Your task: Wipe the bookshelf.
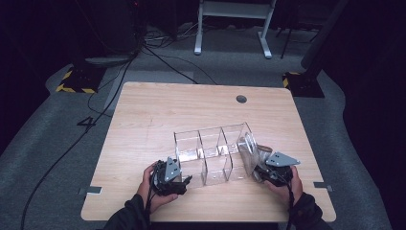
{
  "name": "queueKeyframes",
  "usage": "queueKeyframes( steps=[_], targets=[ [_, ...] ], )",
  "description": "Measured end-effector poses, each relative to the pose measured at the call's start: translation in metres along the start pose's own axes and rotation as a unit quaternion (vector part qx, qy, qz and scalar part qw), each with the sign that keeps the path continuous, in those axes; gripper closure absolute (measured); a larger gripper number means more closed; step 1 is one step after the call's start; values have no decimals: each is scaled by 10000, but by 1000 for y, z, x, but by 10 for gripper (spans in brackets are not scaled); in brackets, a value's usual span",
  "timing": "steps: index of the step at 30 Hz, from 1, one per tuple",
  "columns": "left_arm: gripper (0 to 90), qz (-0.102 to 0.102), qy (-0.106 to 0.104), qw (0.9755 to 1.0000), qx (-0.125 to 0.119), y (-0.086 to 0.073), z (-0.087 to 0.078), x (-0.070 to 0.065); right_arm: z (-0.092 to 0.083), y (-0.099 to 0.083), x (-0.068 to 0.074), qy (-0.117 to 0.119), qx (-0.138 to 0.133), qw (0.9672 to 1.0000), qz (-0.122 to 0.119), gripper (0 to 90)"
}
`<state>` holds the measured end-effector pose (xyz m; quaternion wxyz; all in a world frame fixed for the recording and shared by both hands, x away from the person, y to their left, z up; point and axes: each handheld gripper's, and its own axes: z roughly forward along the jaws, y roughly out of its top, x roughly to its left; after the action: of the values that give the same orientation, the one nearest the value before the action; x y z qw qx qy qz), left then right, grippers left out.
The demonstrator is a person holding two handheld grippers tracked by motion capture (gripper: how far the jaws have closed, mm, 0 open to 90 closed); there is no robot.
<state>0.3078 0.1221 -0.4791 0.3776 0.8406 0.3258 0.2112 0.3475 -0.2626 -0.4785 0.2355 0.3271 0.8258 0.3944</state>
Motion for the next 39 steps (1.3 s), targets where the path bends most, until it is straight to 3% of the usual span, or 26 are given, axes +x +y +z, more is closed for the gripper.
queueKeyframes(
  steps=[2, 3, 6, 8, 10, 12, 13, 18, 21, 26, 28, 30, 32, 34, 39],
  targets=[
    [272, -8, 21, 10000, 22, 0, 0, 1, -10, 7, -1, -49, -291, 9996, -3, 687],
    [272, -9, 19, 10000, 23, 0, 0, 2, -10, 7, -1, -49, -291, 9996, -3, 687],
    [300, -27, -9, 10000, 27, -1, 0, 4, -29, 20, -4, -117, -843, 9964, 61, 688],
    [300, -9, -5, 10000, 31, -1, 0, 4, -43, 29, -6, -208, -1201, 9925, 109, 705],
    [299, 3, -2, 10000, 45, -1, 1, 4, -60, 36, -8, -294, -1665, 9854, 211, 707],
    [298, 0, -2, 10000, 53, -2, 1, 3, -68, 40, -7, -476, -1841, 9816, 187, 707],
    [299, 9, -2, 10000, 57, -2, 1, 3, -69, 41, -6, -512, -1824, 9818, 160, 708],
    [301, 39, -7, 10000, 64, -2, 1, 3, -56, 36, -8, -457, -1454, 9881, 206, 721],
    [300, 35, -11, 10000, 65, -2, 1, 3, -39, 28, -8, -301, -1019, 9942, 173, 726],
    [300, 96, -33, 9999, 90, -3, 1, 3, -17, 15, -5, -91, -249, 9996, 53, 726],
    [301, 108, -41, 9999, 94, -3, 1, 3, -14, 11, -4, 141, 91, 9999, 9, 723],
    [300, 110, -39, 9999, 99, -3, 1, 3, -12, 7, -2, 126, 258, 9995, -97, 715],
    [300, 114, -51, 9999, 107, -3, 1, 3, -9, 6, -2, 258, 497, 9984, -89, 700],
    [301, 120, -49, 9999, 108, -3, 1, 3, -3, 3, -1, 358, 803, 9961, -111, 647],
    [301, 133, -77, 9998, 115, -4, 1, 4, 4, -1, -1, 337, 1053, 9939, -8, 469]
  ],
)
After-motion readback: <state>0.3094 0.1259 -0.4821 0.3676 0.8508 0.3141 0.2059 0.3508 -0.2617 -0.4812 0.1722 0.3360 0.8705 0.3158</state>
